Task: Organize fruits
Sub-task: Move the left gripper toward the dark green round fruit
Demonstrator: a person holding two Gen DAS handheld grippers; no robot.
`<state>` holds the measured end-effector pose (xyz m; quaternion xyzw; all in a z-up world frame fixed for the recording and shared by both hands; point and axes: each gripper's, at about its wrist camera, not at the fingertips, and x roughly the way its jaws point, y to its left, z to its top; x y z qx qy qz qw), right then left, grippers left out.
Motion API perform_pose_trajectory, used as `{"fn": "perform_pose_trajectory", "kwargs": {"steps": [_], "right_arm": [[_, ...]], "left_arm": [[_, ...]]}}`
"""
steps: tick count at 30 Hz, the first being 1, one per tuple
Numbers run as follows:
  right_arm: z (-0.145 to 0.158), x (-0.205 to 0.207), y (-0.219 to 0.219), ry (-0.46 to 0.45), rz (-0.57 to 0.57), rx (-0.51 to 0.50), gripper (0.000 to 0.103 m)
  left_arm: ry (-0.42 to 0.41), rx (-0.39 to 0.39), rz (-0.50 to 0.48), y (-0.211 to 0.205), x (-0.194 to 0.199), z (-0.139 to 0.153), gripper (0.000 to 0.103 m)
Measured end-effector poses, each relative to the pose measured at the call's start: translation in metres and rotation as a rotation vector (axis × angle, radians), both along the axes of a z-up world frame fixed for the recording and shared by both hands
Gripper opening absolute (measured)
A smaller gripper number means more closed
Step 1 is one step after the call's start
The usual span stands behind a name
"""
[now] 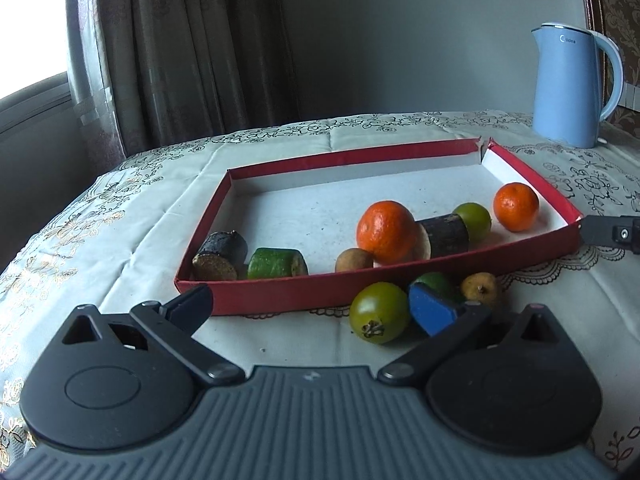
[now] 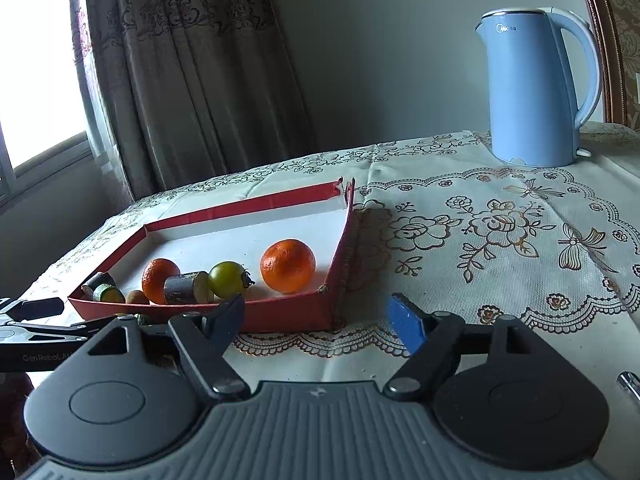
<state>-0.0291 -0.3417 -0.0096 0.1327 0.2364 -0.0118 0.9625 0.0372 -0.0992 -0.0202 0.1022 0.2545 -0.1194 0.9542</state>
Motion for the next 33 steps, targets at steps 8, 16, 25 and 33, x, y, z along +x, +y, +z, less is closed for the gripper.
{"fn": "perform_pose_trajectory", "kwargs": {"steps": [8, 16, 25, 33], "right_arm": [[-0.004, 0.005, -0.002, 0.047, -0.019, 0.01, 0.086], [-0.004, 0.005, -0.002, 0.05, -0.022, 0.009, 0.086], [-0.004, 0.005, -0.003, 0.049, -0.03, 0.017, 0.086], [-0.005, 0.007, -0.001, 0.067, -0.036, 0.001, 0.086]], "left_arm": [[-0.001, -0.005, 0.005, -0.001, 0.001, -0.001, 0.103], [0.045, -0.063, 0.054, 0.001, 0.007, 0.001, 0.103], [0.072, -0.094, 0.051, 0.009, 0.006, -0.002, 0.103], [0.143, -0.133, 0.073, 0.02, 0.011, -0.01, 0.103]]}}
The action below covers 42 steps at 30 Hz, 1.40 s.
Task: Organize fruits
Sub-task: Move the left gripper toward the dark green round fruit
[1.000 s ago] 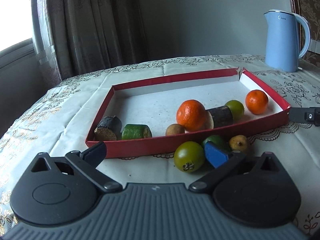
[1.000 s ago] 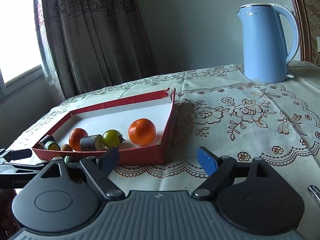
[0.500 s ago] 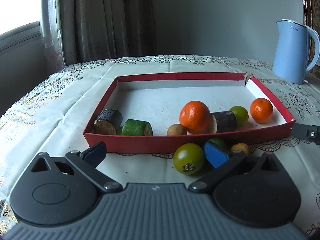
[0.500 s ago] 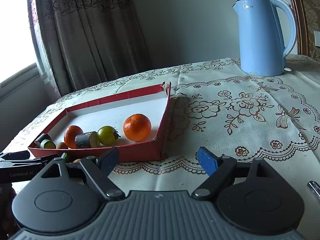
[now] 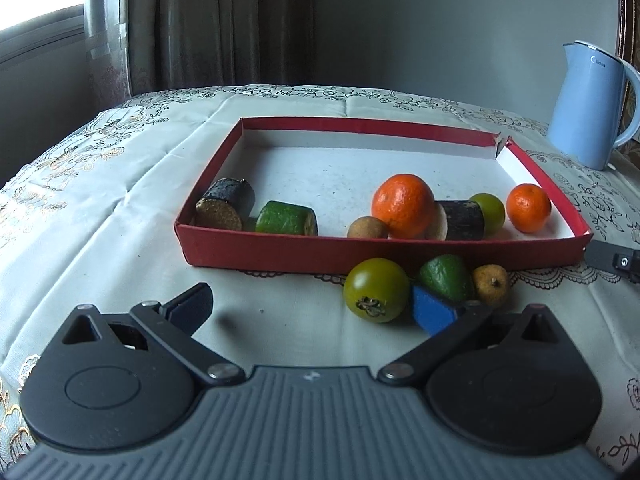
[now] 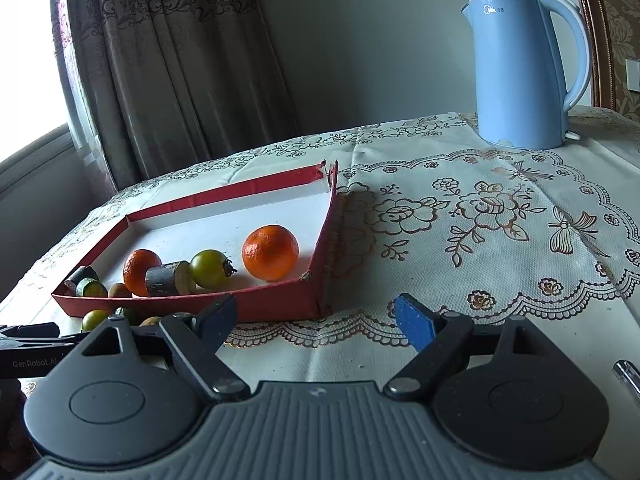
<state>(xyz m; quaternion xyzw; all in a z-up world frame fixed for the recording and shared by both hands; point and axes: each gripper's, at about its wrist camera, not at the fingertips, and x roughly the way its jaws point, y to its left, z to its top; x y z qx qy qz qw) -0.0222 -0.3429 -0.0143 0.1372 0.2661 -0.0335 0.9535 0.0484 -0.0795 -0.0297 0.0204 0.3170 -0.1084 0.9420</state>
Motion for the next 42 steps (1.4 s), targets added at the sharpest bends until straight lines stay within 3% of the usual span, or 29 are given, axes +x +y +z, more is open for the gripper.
{"fn": "perform_pose_trajectory", "kwargs": {"steps": [13, 17, 42], "right_arm": [[-0.001, 0.0, -0.001, -0.001, -0.006, 0.002, 0.086], [-0.001, 0.0, 0.0, -0.001, -0.004, 0.002, 0.086], [-0.003, 0.002, -0.006, 0.008, 0.002, 0.044, 0.086]], "left_arm": [[0.035, 0.016, -0.003, -0.007, 0.01, -0.001, 0.103], [0.052, 0.053, -0.007, -0.011, 0.013, -0.004, 0.103], [0.052, 0.048, -0.009, -0.01, 0.012, -0.004, 0.103]]}}
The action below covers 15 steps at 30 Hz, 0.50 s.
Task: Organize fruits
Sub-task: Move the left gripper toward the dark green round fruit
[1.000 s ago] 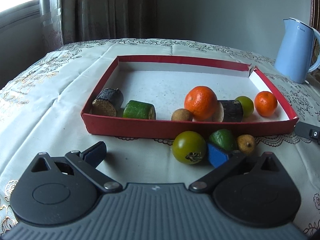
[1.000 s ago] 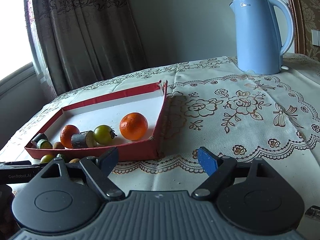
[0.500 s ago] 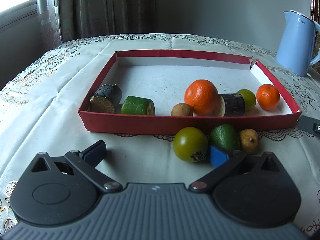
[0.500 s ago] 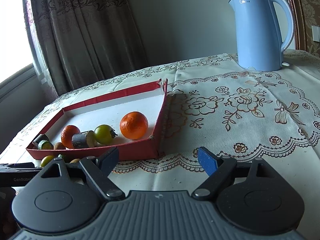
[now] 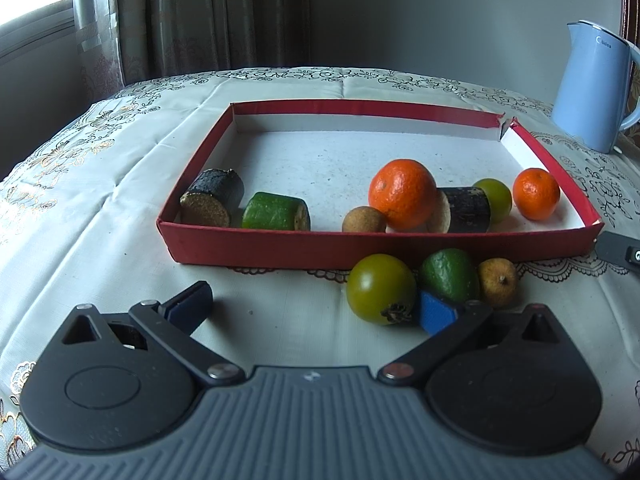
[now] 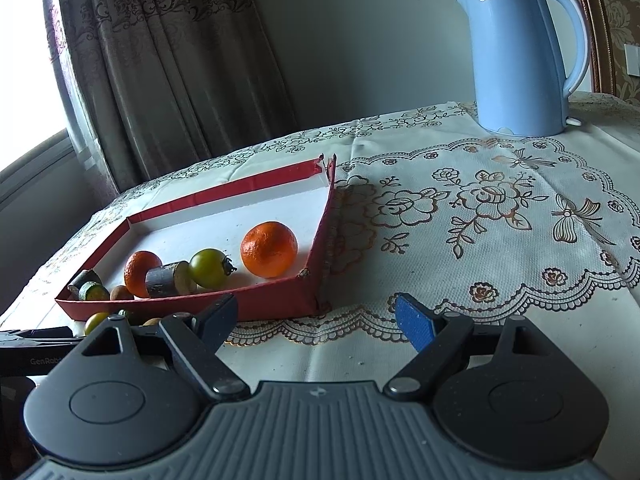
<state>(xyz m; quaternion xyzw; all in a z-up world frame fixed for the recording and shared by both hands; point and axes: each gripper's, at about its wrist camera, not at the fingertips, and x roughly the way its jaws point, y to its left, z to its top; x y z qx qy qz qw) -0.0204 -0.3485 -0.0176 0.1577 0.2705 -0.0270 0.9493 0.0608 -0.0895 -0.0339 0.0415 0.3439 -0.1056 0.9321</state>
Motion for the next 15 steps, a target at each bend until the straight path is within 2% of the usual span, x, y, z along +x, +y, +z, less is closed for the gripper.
{"fn": "perform_pose_trajectory", "kwargs": {"steps": [15], "right_arm": [[-0.0004, 0.0007, 0.0004, 0.002, 0.003, 0.001, 0.086]], "left_arm": [[-0.002, -0.006, -0.004, 0.0005, -0.0005, 0.0004, 0.103]]}}
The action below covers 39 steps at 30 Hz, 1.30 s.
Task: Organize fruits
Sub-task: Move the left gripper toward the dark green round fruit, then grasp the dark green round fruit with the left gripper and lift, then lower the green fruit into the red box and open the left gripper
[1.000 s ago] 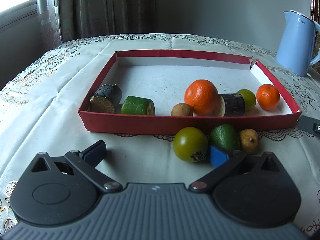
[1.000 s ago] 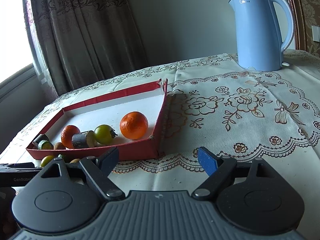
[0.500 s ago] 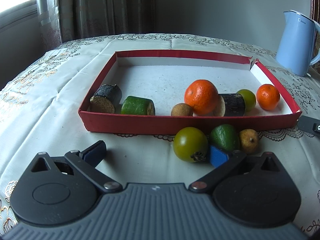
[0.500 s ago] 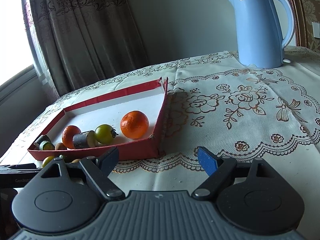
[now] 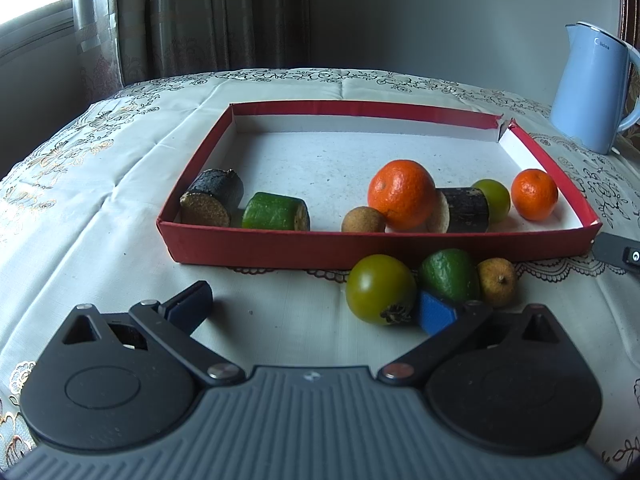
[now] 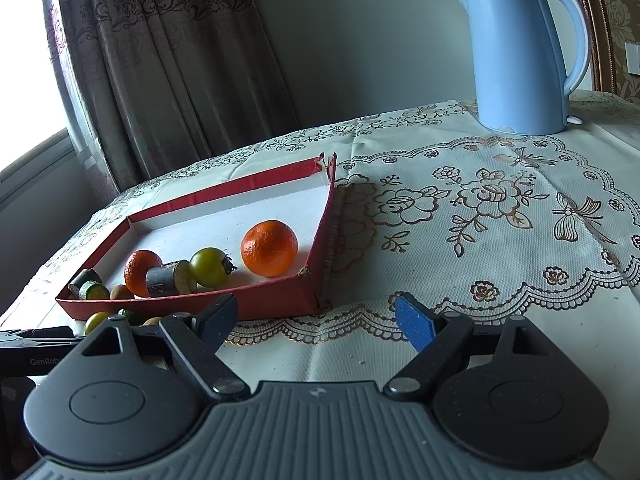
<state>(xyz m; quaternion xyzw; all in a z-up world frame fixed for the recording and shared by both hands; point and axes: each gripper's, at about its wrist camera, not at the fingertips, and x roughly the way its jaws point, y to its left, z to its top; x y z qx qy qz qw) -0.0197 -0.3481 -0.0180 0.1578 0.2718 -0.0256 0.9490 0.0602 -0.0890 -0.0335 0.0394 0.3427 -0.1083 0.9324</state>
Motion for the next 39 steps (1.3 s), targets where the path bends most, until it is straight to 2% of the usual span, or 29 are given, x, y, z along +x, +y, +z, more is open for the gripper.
{"fn": "perform_pose_trajectory", "kwargs": {"steps": [4, 7, 10, 12, 13, 16, 17, 20, 26, 31, 36, 39], "right_arm": [[0.0, 0.0, 0.0, 0.002, 0.003, 0.001, 0.086], [-0.001, 0.0, 0.0, 0.005, 0.006, 0.005, 0.086], [-0.001, 0.0, -0.001, 0.007, 0.007, 0.009, 0.086], [-0.001, 0.0, -0.001, 0.008, 0.007, 0.009, 0.086], [-0.001, 0.001, -0.001, 0.008, 0.007, 0.009, 0.086], [-0.001, 0.001, -0.002, 0.008, 0.005, 0.013, 0.086], [-0.001, 0.001, -0.002, 0.009, 0.004, 0.016, 0.086], [-0.002, 0.001, -0.004, 0.011, 0.0, 0.026, 0.086], [-0.001, 0.0, -0.005, 0.013, -0.003, 0.035, 0.086], [-0.001, 0.0, -0.005, 0.014, -0.002, 0.034, 0.086], [-0.001, 0.0, -0.005, 0.014, -0.002, 0.037, 0.086], [-0.002, 0.001, -0.007, 0.016, -0.005, 0.048, 0.086]], "left_arm": [[-0.002, -0.004, -0.002, 0.001, -0.001, 0.0, 0.103], [-0.027, -0.003, -0.017, -0.001, -0.005, 0.001, 0.095], [-0.057, 0.006, -0.048, -0.004, -0.011, 0.002, 0.083], [-0.067, -0.004, -0.081, -0.006, -0.013, 0.001, 0.069], [-0.072, -0.004, -0.089, -0.006, -0.014, 0.002, 0.066], [-0.085, -0.01, -0.117, -0.008, -0.017, 0.001, 0.049], [-0.089, -0.011, -0.125, -0.009, -0.018, 0.002, 0.039], [-0.092, -0.015, -0.133, -0.009, -0.019, 0.001, 0.032], [-0.111, -0.012, -0.107, -0.005, -0.026, 0.005, 0.031], [-0.151, -0.042, -0.11, -0.001, -0.027, 0.028, 0.031], [-0.202, -0.043, -0.084, -0.006, 0.004, 0.056, 0.031], [-0.156, -0.052, -0.063, -0.007, 0.032, 0.054, 0.031]]}}
